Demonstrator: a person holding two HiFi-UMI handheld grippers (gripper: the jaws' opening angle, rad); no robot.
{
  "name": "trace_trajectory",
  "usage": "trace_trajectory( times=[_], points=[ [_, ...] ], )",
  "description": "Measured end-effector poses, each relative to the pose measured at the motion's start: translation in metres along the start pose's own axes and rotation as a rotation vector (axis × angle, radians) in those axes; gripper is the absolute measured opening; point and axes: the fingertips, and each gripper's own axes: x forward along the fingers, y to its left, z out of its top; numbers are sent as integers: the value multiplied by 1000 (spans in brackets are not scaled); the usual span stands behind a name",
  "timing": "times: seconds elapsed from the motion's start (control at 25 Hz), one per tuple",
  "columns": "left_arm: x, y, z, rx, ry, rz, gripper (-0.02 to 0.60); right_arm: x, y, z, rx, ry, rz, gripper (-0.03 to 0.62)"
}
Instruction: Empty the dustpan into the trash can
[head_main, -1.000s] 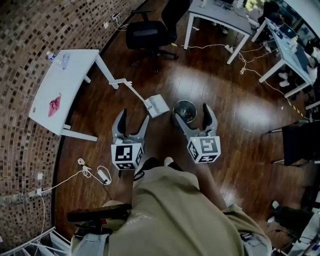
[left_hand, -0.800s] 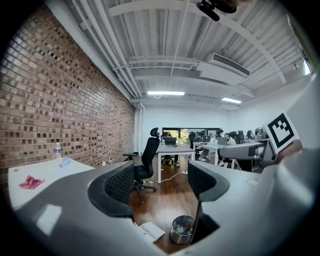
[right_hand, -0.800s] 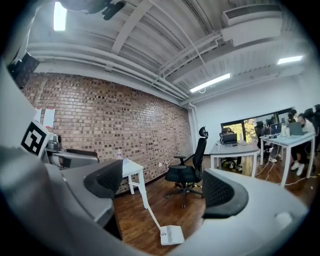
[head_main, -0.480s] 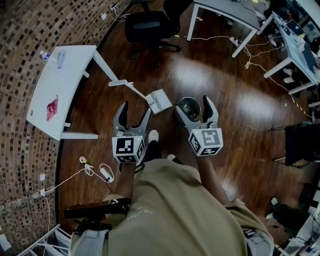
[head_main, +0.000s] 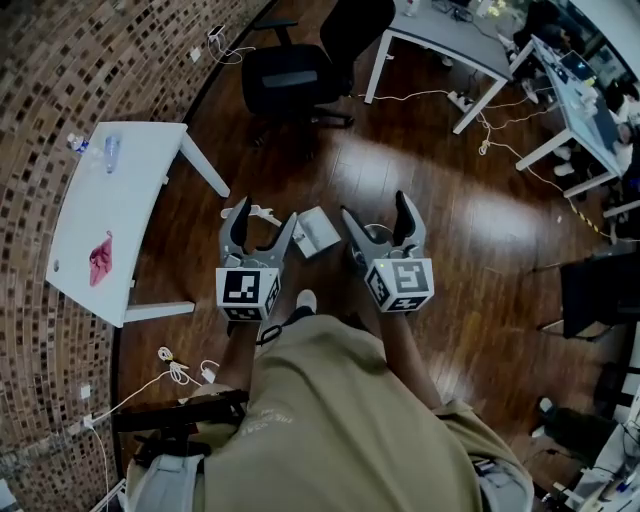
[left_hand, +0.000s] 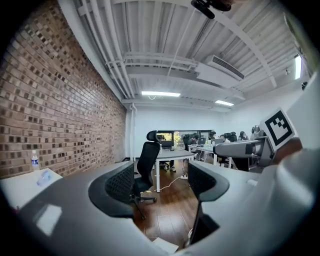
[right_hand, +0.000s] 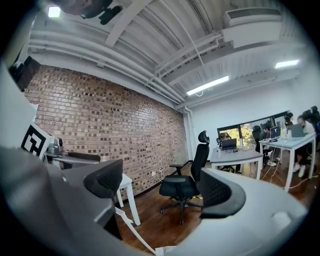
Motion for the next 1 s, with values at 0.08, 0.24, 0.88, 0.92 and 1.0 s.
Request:
trace_trajectory(
  times=[0.08, 0.24, 0.88, 0.92, 1.0],
  points=[
    [7, 15, 2, 5, 0, -2, 318, 12, 7, -2, 0, 0, -4, 488],
    [25, 19, 2, 4, 5, -23, 314, 21, -7, 1, -13, 12, -31, 488],
    [0, 63, 60, 61, -8, 85, 257, 85, -10, 27, -28, -26, 162, 479],
    [-4, 67, 62, 74, 3, 84, 252, 87, -7, 26, -26, -24, 177, 479],
    [-11, 76, 64, 100, 32, 72, 252, 92, -2, 27, -24, -25, 203, 479]
  ],
)
